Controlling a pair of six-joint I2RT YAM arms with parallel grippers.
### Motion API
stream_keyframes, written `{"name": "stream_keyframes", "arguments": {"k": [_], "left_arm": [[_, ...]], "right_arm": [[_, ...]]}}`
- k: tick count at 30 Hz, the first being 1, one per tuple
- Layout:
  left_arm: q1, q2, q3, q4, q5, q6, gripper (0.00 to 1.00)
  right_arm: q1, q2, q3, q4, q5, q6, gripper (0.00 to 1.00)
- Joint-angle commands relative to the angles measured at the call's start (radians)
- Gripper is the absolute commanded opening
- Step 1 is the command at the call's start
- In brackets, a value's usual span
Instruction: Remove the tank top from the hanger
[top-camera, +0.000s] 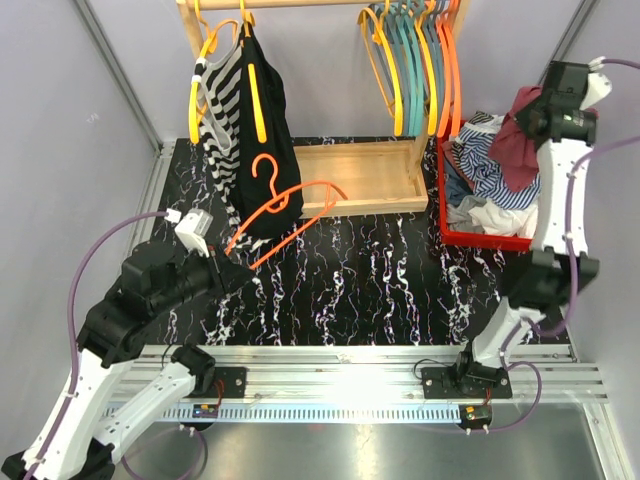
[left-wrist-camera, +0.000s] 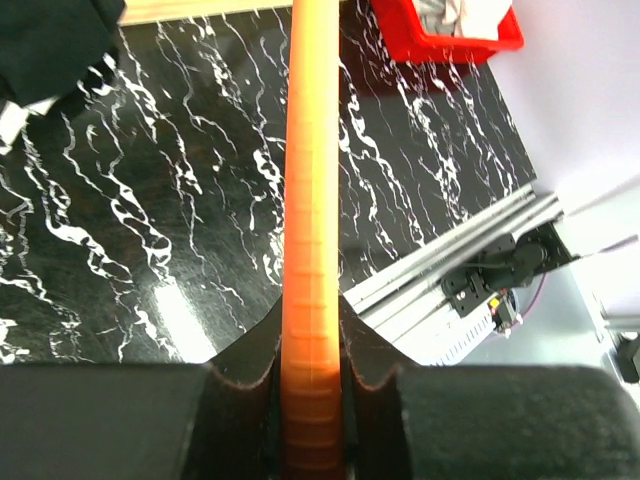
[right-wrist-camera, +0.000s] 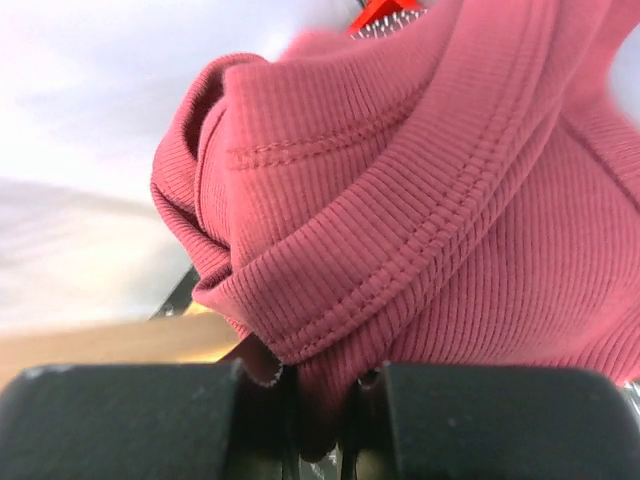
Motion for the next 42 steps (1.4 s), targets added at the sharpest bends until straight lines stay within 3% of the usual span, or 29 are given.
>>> {"name": "stream_keyframes", "arguments": {"k": [1, 5, 7, 8, 11, 12, 15, 16, 17, 23, 26, 28, 32, 36, 39, 40, 42], "left_arm": [[-0.001, -0.015, -0.029, 0.084, 0.078, -0.005, 0.00], [-0.001, -0.028, -0.046, 0.083, 0.084, -0.028, 0.00], [-0.002, -0.029, -0.050, 0.083, 0.084, -0.033, 0.00], [-0.001, -0.031, -0.050, 0.081, 0.087, -0.036, 0.00], [-0.002, -0.032, -0.055, 0.074, 0.087, -0.034, 0.00], [-0.001, -0.032, -0.055, 0.072, 0.087, -0.034, 0.00], [-0.001, -0.031, -0.055, 0.067, 0.087, -0.025, 0.00], [-0.001, -0.031, -0.052, 0.066, 0.087, -0.020, 0.00], [-0.001, -0.031, -0.047, 0.064, 0.090, -0.016, 0.00], [-0.001, -0.045, -0.012, 0.026, 0.100, 0.001, 0.00], [-0.001, -0.065, -0.018, 0.006, 0.150, -0.002, 0.00], [-0.002, -0.093, -0.041, 0.009, 0.204, -0.023, 0.00], [-0.001, -0.182, -0.176, 0.083, 0.441, -0.128, 0.00], [-0.002, -0.305, -0.263, 0.165, 0.537, -0.269, 0.00], [-0.002, -0.405, -0.340, 0.272, 0.600, -0.396, 0.00], [-0.002, -0.423, -0.362, 0.294, 0.624, -0.456, 0.00], [-0.002, -0.471, -0.424, 0.368, 0.649, -0.517, 0.00]], "right_arm": [[-0.008, 0.245, 0.160, -0.041, -0.036, -0.059, 0.00], [-0.012, 0.531, 0.334, -0.147, -0.186, -0.120, 0.01], [-0.012, 0.683, 0.438, -0.231, -0.231, -0.131, 0.08], [-0.013, 0.729, 0.480, -0.265, -0.248, -0.133, 0.22], [-0.013, 0.797, 0.543, -0.335, -0.280, -0.131, 0.44], [-0.013, 0.759, 0.517, -0.303, -0.280, -0.130, 0.59], [-0.019, 0.625, 0.474, -0.209, -0.270, -0.123, 0.79], [-0.024, 0.588, 0.477, -0.192, -0.264, -0.120, 0.95], [-0.030, 0.519, 0.486, -0.172, -0.256, -0.116, 1.00], [-0.077, 0.239, 0.463, -0.215, -0.137, -0.077, 1.00], [-0.085, 0.018, 0.356, -0.279, -0.087, -0.076, 1.00], [-0.087, -0.087, 0.197, -0.287, -0.092, -0.088, 1.00], [-0.087, -0.441, -0.183, -0.250, -0.239, -0.093, 1.00], [-0.074, -0.678, -0.426, -0.259, -0.397, -0.071, 1.00], [-0.052, -0.776, -0.570, -0.258, -0.610, -0.077, 1.00], [-0.048, -0.793, -0.603, -0.255, -0.742, -0.074, 1.00], [-0.003, -0.853, -0.736, -0.152, -0.918, -0.068, 1.00]]}}
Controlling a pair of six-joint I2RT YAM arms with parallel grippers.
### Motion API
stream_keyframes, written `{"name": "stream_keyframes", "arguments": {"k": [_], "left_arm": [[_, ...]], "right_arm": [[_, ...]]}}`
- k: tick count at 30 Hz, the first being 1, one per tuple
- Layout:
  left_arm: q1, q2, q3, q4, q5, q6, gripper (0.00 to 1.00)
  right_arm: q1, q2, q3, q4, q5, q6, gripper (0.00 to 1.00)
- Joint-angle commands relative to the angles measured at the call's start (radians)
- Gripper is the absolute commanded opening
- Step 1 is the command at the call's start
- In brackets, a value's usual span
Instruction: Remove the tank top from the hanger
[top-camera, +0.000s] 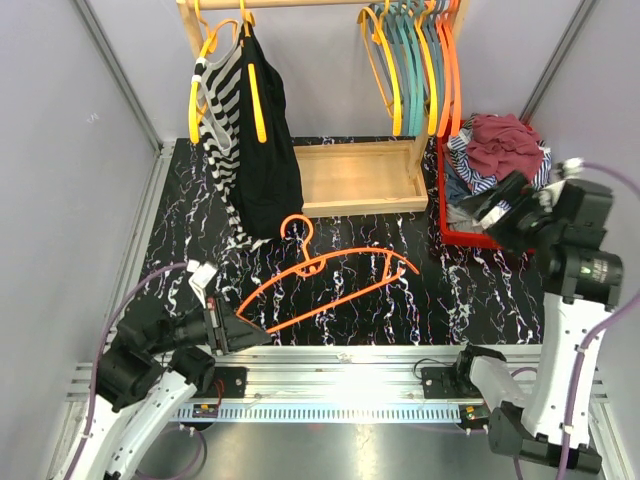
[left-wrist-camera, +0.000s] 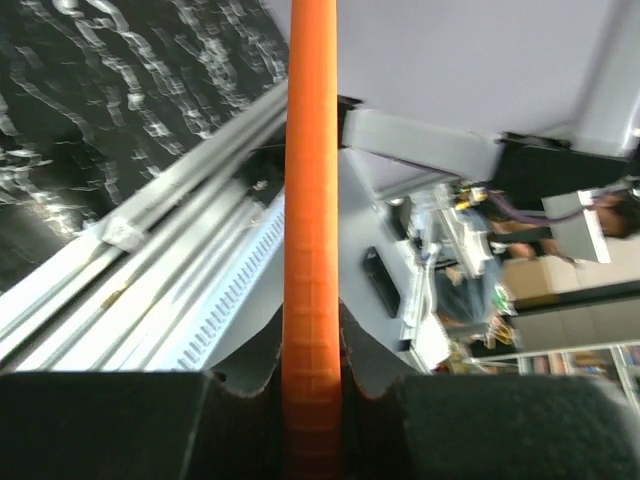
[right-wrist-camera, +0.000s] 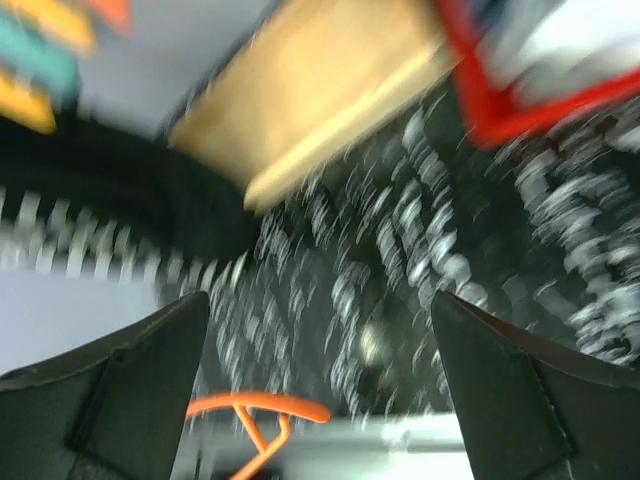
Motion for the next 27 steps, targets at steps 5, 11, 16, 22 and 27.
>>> {"name": "stream_keyframes", "arguments": {"k": [5, 11, 16, 22, 27], "left_arm": [[-0.002, -0.130, -0.162, 0.330, 0.178, -0.350, 0.00], [-0.002, -0.124, -0.162, 0.340, 0.213, -0.356, 0.00], [-0.002, -0.093, -0.165, 0.374, 0.233, -0.352, 0.00], [-0.002, -0.065, -0.153, 0.376, 0.228, -0.323, 0.01], [-0.002, -0.068, -0.118, 0.208, 0.138, -0.214, 0.99]], "right_arm": [[0.155, -0.119, -0.356, 0.323, -0.796, 0.071, 0.97], [0.306, -0.136, -0.407, 0.269, -0.915, -0.074, 0.95], [0.385, -0.122, -0.410, 0.247, -1.001, -0.103, 0.81], [0.442, -0.075, -0.378, 0.136, -0.946, -0.185, 0.00], [0.444, -0.056, -0.323, 0.082, -0.894, -0.237, 0.00]]}}
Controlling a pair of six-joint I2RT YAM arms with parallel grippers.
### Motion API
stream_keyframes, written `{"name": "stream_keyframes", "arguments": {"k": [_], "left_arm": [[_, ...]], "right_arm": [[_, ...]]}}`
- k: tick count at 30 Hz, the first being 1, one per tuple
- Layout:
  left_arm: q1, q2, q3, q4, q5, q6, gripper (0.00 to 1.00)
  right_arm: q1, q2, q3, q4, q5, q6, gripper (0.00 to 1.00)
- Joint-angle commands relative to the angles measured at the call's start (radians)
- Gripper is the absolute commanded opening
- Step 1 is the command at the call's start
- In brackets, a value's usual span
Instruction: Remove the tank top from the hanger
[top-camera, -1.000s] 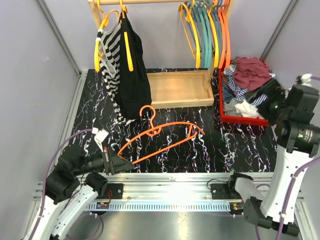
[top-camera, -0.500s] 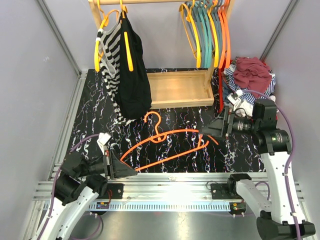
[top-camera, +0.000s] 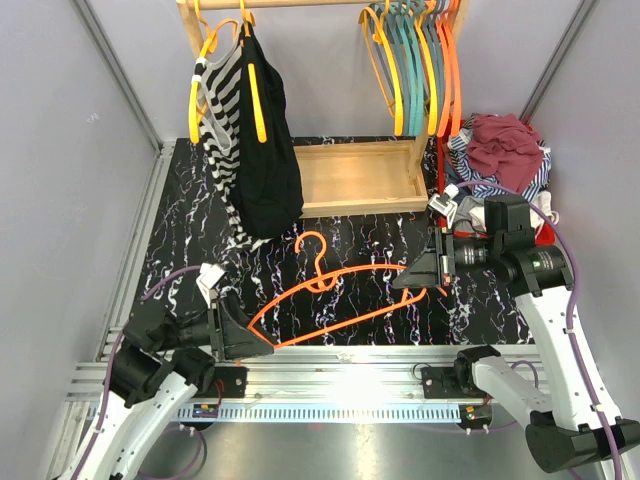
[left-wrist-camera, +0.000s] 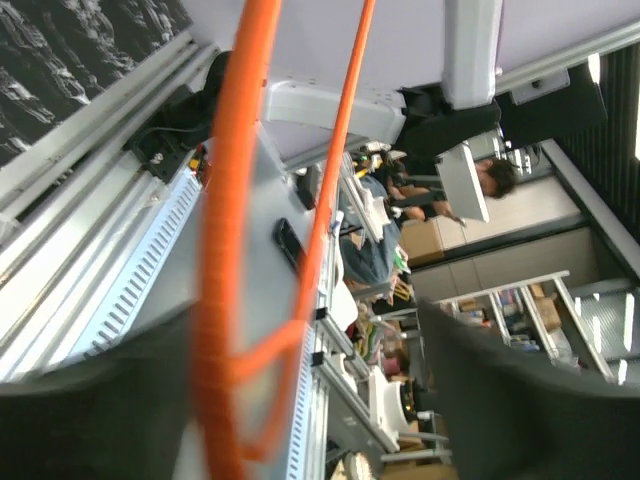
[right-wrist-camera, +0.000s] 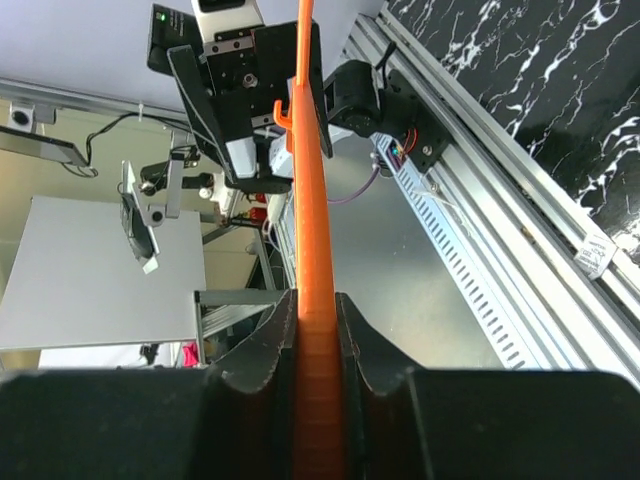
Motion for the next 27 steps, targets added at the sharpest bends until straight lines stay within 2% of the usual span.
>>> {"name": "stream_keyframes", "arguments": {"k": [1, 3, 5, 6, 7, 9, 10, 12, 13, 17, 23, 26, 27], "left_arm": [[-0.002, 0.017, 0.063, -0.110, -0.084, 0.093, 0.99], [-0.002, 0.027, 0.079, -0.227, -0.139, 0.161, 0.99], [-0.004, 0.037, 0.131, -0.338, -0.285, 0.219, 0.99], [-0.002, 0.041, 0.149, -0.443, -0.340, 0.265, 0.99], [-0.002, 0.044, 0.190, -0.496, -0.459, 0.282, 0.99], [-0.002, 0.060, 0.226, -0.634, -0.576, 0.314, 0.99], [-0.002, 0.064, 0.258, -0.676, -0.686, 0.319, 0.99], [-0.004, 0.078, 0.280, -0.746, -0.760, 0.330, 0.99], [-0.004, 0.083, 0.293, -0.756, -0.800, 0.333, 0.99], [-0.004, 0.116, 0.300, -0.728, -0.831, 0.353, 0.99], [-0.004, 0.181, 0.309, -0.667, -0.837, 0.379, 0.99], [-0.004, 0.213, 0.324, -0.655, -0.848, 0.393, 0.99], [-0.004, 0.221, 0.333, -0.653, -0.853, 0.399, 0.99]], "right_arm": [[0.012, 0.011, 0.098, -0.078, 0.053, -0.069, 0.00], [0.013, 0.025, 0.131, -0.108, 0.109, -0.096, 0.00], [0.012, 0.045, 0.183, -0.149, 0.152, -0.115, 0.00], [0.012, 0.050, 0.199, -0.158, 0.194, -0.130, 0.00], [0.012, 0.065, 0.234, -0.170, 0.218, -0.136, 0.00], [0.010, 0.083, 0.279, -0.178, 0.276, -0.148, 0.00], [0.010, 0.103, 0.340, -0.178, 0.315, -0.150, 0.00], [0.010, 0.129, 0.421, -0.166, 0.408, -0.149, 0.00], [0.012, 0.155, 0.513, -0.140, 0.445, -0.149, 0.00], [0.015, 0.203, 0.711, -0.007, 0.619, -0.141, 0.00], [0.047, 0.261, 0.805, 0.260, 0.843, -0.144, 0.00], [0.125, 0.346, 0.863, 0.300, 0.973, -0.193, 0.00], [0.197, 0.369, 0.877, 0.317, 1.084, -0.242, 0.00]]}}
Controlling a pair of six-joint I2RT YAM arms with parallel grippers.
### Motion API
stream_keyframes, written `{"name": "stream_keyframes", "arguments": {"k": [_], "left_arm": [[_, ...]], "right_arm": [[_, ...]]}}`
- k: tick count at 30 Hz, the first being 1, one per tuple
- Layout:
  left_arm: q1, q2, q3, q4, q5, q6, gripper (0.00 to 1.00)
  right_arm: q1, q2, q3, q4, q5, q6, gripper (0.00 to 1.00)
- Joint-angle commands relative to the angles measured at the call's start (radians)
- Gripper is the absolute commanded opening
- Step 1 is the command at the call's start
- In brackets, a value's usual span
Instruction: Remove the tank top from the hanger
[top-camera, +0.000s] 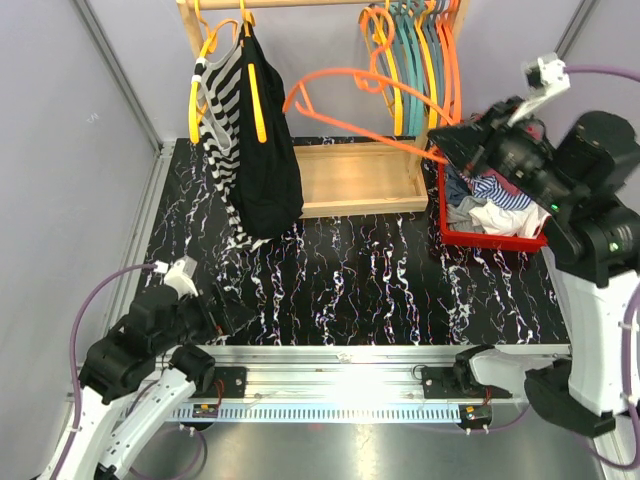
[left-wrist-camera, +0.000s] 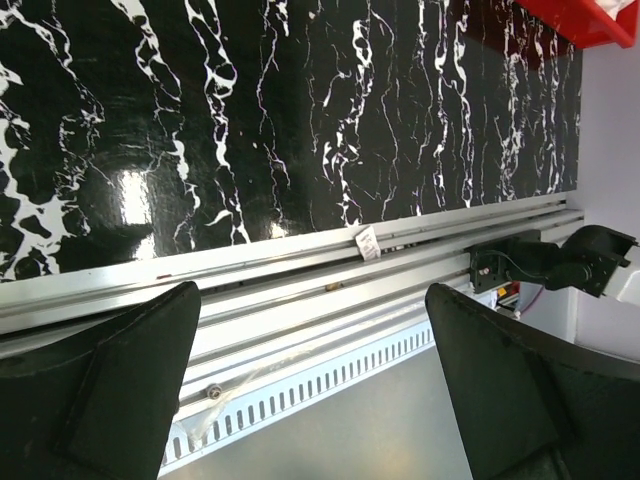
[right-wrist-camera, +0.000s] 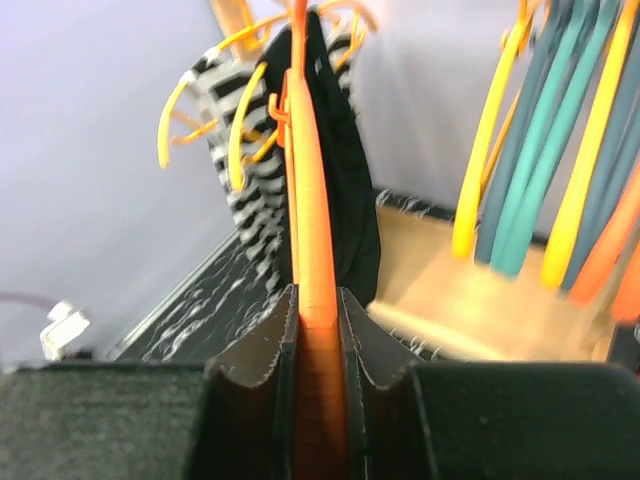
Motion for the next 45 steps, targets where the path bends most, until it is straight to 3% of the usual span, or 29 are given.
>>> {"name": "stream_keyframes", "arguments": {"k": [1, 3, 9, 16, 23, 29, 39, 45], "left_arm": [[-0.004, 0.039, 0.056, 0.065, -0.047, 0.041, 0.99], [-0.004, 0.050, 0.070, 0.068, -0.056, 0.041, 0.99], [-0.004, 0.050, 0.095, 0.059, -0.091, 0.022, 0.99], [-0.004, 0.018, 0.089, 0.048, -0.105, -0.007, 0.99], [-0.004, -0.022, 0.073, 0.039, -0.111, -0.039, 0.99], [-0.004, -0.021, 0.050, 0.060, -0.096, -0.048, 0.99], [-0.004, -0.024, 0.056, 0.063, -0.104, -0.055, 0.99], [-0.004, -0.037, 0.060, 0.057, -0.105, -0.055, 0.99]], "right_arm": [[0.145, 0.135, 0.067, 0.154, 0.317, -0.112, 0.00], [0.205, 0.172, 0.081, 0.191, 0.514, -0.176, 0.00], [0.280, 0.329, 0.176, 0.309, 0.783, -0.200, 0.00], [0.294, 0.404, 0.141, 0.466, 0.794, -0.212, 0.00], [0.311, 0.285, -0.063, 0.633, 0.768, -0.247, 0.00], [0.310, 0.292, -0.039, 0.596, 0.793, -0.250, 0.00], [0.308, 0.557, 0.266, 0.365, 0.851, -0.223, 0.00], [0.310, 0.548, 0.225, 0.291, 0.850, -0.141, 0.00]]}}
